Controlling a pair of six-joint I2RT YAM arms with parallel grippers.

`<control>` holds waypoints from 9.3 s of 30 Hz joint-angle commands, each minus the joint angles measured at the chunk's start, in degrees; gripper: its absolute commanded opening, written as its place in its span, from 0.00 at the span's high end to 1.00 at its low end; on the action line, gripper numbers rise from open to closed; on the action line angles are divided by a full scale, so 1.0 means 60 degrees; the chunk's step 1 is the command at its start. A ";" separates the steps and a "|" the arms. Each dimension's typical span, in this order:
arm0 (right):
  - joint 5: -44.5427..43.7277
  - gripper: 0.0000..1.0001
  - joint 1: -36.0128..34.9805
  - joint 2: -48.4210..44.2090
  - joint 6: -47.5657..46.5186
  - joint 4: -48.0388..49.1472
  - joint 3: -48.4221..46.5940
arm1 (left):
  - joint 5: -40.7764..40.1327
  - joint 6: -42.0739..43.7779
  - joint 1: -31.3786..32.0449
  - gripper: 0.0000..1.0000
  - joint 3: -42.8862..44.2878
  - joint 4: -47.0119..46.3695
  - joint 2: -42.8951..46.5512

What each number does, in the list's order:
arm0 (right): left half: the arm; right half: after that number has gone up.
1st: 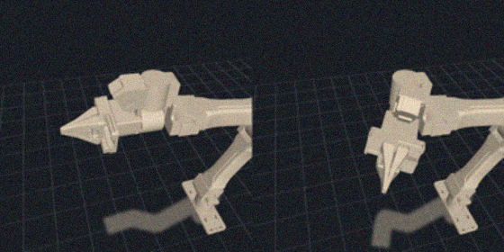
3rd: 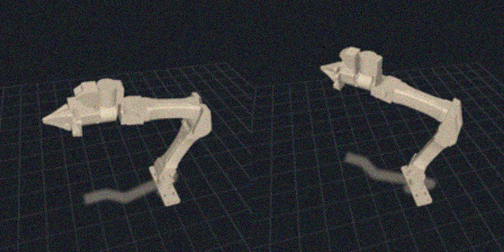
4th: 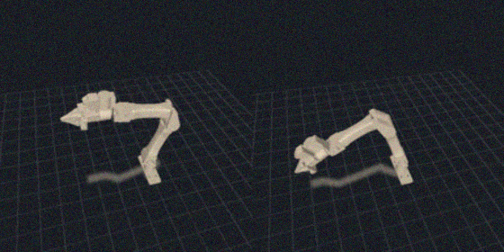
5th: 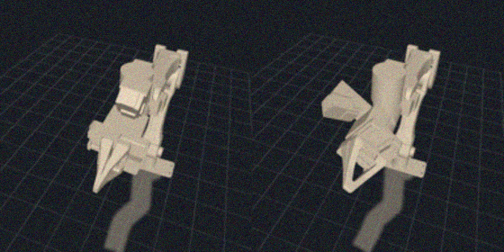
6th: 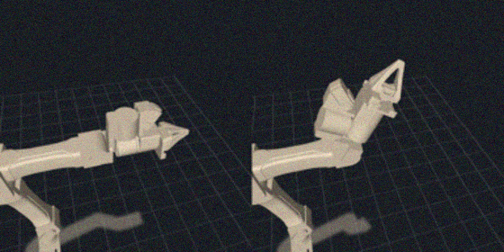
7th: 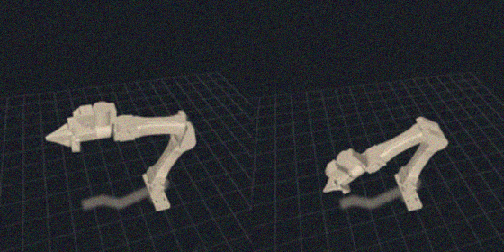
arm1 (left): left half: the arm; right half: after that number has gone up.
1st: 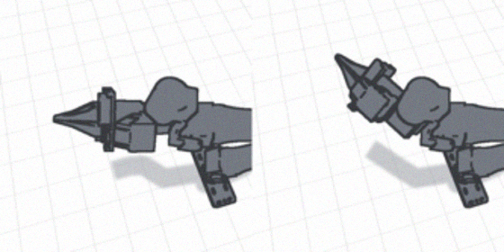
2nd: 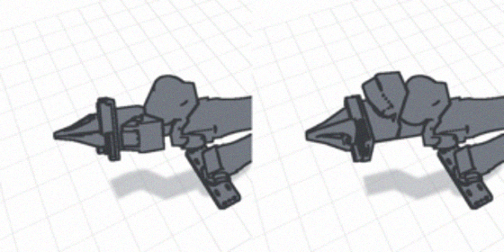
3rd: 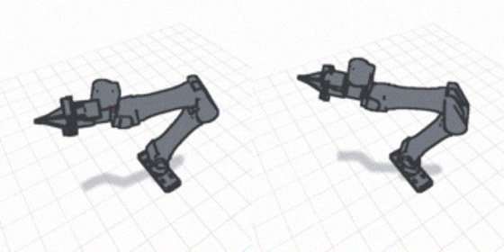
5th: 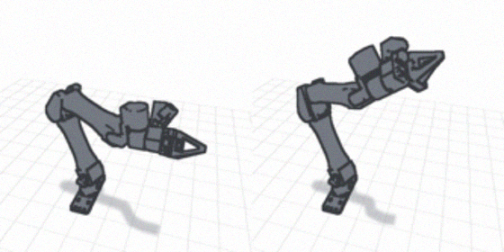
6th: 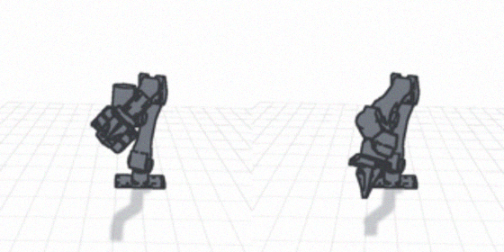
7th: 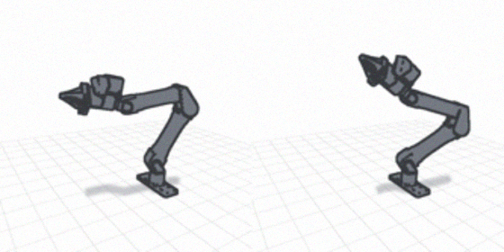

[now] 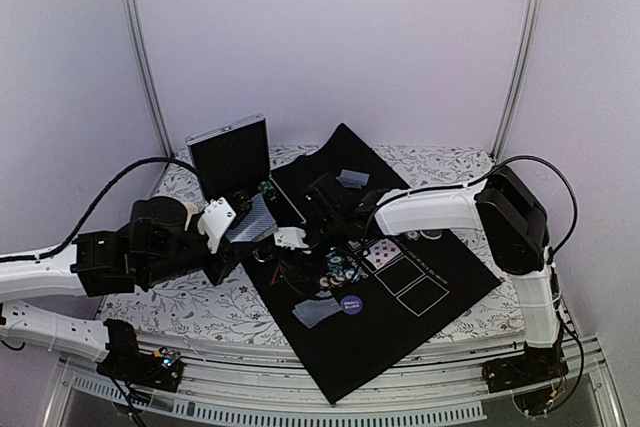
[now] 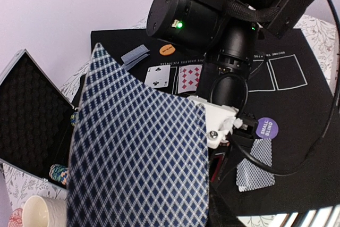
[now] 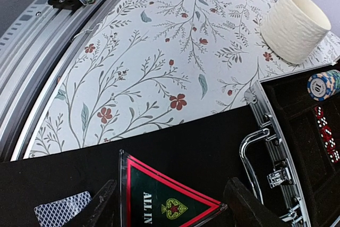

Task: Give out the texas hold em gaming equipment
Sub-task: Pick up the all-in button from the poker table mat, then place the all-in button in the big blind area, then pick up the poker card from the face-down deck piles, then place the poker card in the community card area.

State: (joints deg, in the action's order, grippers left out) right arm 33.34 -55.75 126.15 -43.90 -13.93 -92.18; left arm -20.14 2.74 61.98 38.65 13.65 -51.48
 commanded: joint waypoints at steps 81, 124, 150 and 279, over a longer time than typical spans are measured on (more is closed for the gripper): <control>-0.3850 0.65 0.4896 0.0160 0.5415 0.0570 0.0901 | 0.0250 -0.0062 -0.0162 0.65 0.0368 0.0018 -0.0148; -0.2827 0.12 0.4244 -0.3935 0.4859 -0.0311 0.0811 | 0.0827 0.0049 -0.0147 0.65 0.0400 0.0001 -0.0543; 0.1000 0.01 0.0461 -0.3729 0.7655 0.3103 0.1760 | 0.2026 0.0440 -0.0095 0.65 0.0604 -0.1101 -0.0942; -0.3009 0.90 0.3812 -0.1701 0.3029 -0.6789 0.2181 | 0.1672 0.0634 -0.0091 0.65 0.0340 -0.0822 -0.0335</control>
State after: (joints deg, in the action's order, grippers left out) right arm 13.93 -32.62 114.21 -27.33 -53.15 -78.37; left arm -10.09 6.42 61.69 39.40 9.13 -53.65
